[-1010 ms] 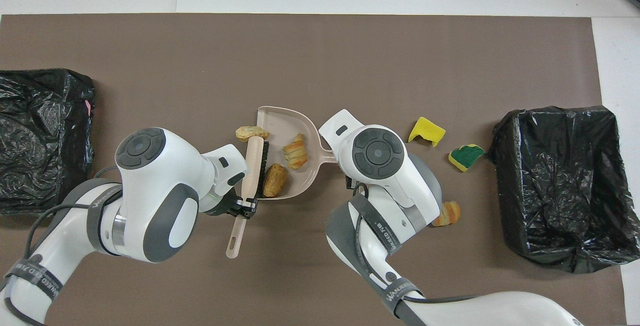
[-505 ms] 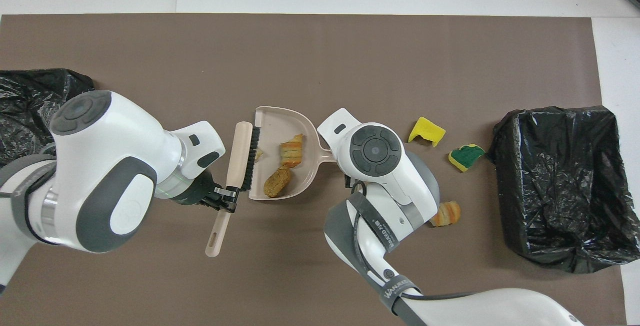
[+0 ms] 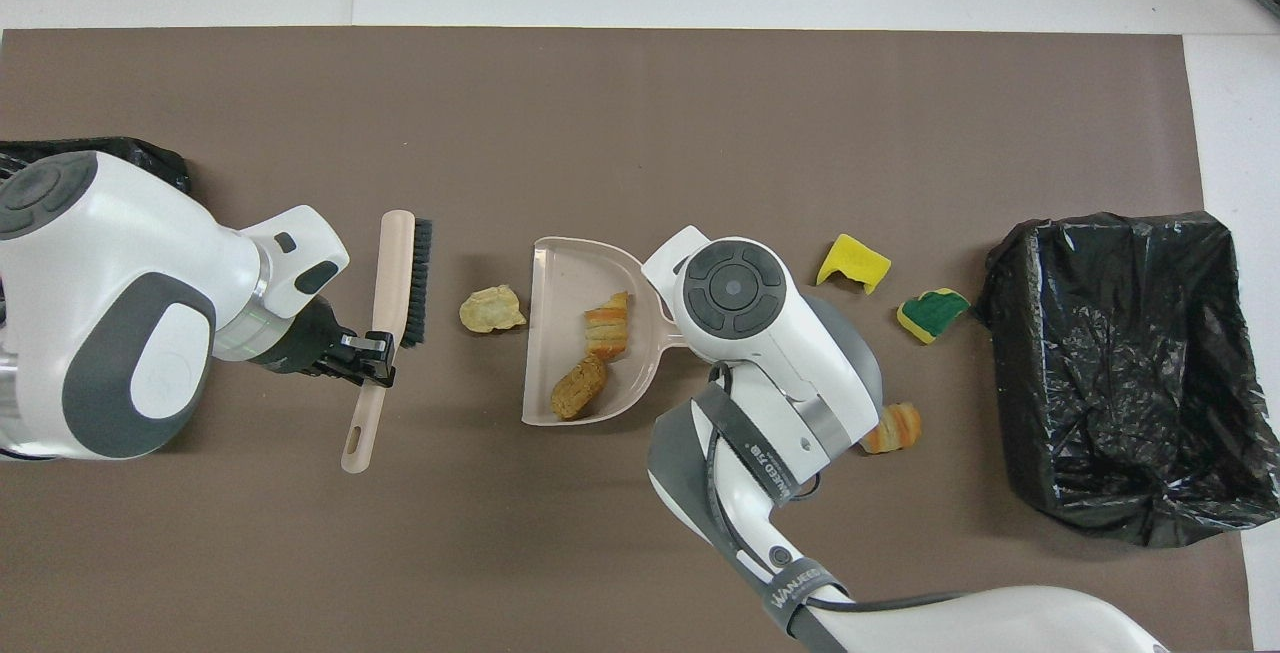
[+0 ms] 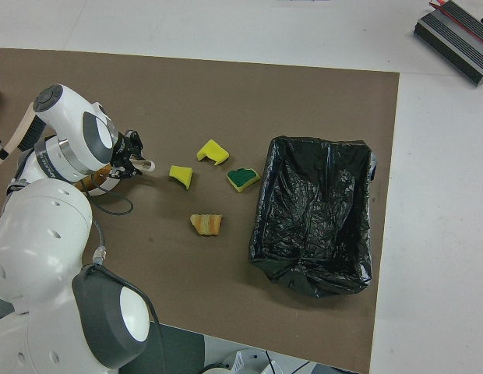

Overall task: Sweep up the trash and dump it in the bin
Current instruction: 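Sweep the bread pieces into the dustpan with the left gripper's brush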

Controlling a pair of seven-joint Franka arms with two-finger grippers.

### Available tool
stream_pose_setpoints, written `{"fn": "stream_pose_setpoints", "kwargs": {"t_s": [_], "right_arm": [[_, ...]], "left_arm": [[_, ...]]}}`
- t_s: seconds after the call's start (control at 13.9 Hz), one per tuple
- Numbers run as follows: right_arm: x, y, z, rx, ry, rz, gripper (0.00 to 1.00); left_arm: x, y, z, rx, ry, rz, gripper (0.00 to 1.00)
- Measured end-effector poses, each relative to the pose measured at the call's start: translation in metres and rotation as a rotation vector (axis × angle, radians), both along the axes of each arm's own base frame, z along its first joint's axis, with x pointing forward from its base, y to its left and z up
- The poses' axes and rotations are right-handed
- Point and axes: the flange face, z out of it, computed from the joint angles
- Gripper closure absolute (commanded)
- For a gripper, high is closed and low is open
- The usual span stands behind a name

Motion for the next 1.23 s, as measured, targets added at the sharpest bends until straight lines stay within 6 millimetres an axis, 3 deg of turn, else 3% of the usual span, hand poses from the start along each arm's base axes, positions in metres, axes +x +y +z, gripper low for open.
{"fn": "stream_pose_setpoints", "kwargs": {"t_s": [0.14,0.29,0.72,0.87,0.94,1.08,1.23], "right_arm": [[-0.004,-0.004,0.002,-0.037,0.024,0.005,1.00],[-0.005,-0.004,0.003,-0.050,0.023,0.011,1.00],[-0.006,0.000,0.003,-0.044,0.003,-0.003,1.00],[-0.005,0.004,-0.001,-0.018,-0.030,-0.010,1.00],[-0.003,0.007,-0.002,-0.006,-0.045,-0.017,1.00],[-0.002,0.008,-0.001,0.002,-0.056,-0.027,1.00],[0.001,0.006,0.001,0.004,-0.060,-0.032,1.00]], "left_arm": [[-0.001,0.002,-0.032,0.009,0.015,0.008,1.00],[-0.005,-0.013,-0.044,0.012,0.016,-0.016,1.00],[-0.047,-0.110,-0.047,0.000,0.026,-0.142,1.00],[-0.061,-0.139,-0.033,-0.018,0.036,-0.171,1.00],[-0.062,-0.143,-0.017,-0.024,0.034,-0.183,1.00],[-0.053,-0.131,0.023,-0.044,0.004,-0.169,1.00],[-0.045,-0.105,0.056,-0.053,-0.025,-0.134,1.00]]}}
